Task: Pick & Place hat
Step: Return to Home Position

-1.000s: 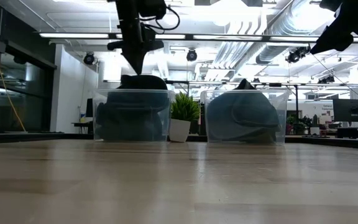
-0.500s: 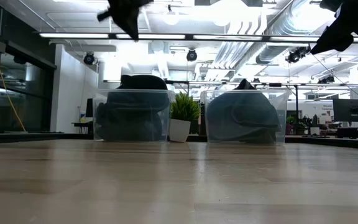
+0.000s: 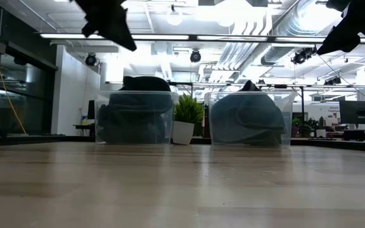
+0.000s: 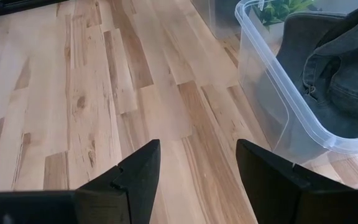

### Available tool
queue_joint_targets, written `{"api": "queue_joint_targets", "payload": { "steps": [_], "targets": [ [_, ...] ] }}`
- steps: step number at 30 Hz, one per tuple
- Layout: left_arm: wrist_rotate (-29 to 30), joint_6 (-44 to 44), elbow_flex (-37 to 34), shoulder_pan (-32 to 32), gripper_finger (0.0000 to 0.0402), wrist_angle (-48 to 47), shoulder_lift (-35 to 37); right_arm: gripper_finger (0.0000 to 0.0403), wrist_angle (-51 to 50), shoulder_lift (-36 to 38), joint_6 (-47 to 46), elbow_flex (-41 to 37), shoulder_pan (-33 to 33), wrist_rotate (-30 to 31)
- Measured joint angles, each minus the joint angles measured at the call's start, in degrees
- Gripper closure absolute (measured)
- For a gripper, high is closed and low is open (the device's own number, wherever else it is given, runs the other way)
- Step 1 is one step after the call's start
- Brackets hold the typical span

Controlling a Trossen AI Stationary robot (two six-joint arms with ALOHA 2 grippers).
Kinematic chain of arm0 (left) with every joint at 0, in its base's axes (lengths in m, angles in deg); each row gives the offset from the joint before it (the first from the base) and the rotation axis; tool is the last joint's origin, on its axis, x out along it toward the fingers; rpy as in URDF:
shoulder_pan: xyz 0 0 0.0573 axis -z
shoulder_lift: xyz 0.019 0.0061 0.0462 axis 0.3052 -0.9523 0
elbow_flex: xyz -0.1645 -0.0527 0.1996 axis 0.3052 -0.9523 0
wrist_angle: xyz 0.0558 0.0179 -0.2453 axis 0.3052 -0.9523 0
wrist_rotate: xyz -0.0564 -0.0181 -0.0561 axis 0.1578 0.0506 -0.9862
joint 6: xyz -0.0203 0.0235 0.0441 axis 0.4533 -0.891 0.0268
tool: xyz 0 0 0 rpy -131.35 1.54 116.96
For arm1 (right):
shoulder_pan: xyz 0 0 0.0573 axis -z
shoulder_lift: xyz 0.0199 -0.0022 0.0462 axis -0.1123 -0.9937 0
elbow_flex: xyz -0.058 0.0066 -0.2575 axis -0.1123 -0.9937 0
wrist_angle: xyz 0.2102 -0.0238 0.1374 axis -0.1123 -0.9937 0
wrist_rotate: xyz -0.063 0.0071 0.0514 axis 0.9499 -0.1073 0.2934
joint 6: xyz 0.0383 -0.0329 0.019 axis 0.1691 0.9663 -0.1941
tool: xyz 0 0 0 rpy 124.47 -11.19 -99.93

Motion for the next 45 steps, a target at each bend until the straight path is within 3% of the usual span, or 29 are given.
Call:
{"api": "queue_joint_targets", "payload": {
  "steps": [8,16,22,28,31,40,45],
  "targets": [
    [-4.8,-2.6,-19.7,1.1,0.0401,23.5,13.4,0.0197,0.0,0.0,0.1,0.0,0.0,-0.4],
    [-8.1,-12.0,-28.2,1.1,0.0401,36.1,24.0,0.0198,0.0,0.0,0.3,0.0,0.0,-0.5],
    [-15.5,-17.8,-35.4,1.1,0.0401,43.8,30.4,0.0198,0.0,0.0,0.3,0.0,0.0,-0.5],
    [-24.1,-23.6,-44.2,1.1,0.0401,59.0,34.8,0.0197,0.0,0.0,0.3,0.0,0.0,-0.5],
    [-25.3,-25.1,-48.7,1.1,0.0401,64.9,37.0,0.0198,0.0,0.0,0.2,0.0,0.0,-0.5],
    [-26.6,-29.9,-58.1,1.1,0.0402,71.8,48.9,0.0198,0.0,0.0,0.1,0.0,0.0,-0.3],
    [-28.6,-32.1,-60.0,1.1,0.0401,69.8,57.7,0.0197,0.0,0.0,0.1,0.0,0.0,-0.2]
  ]
}}
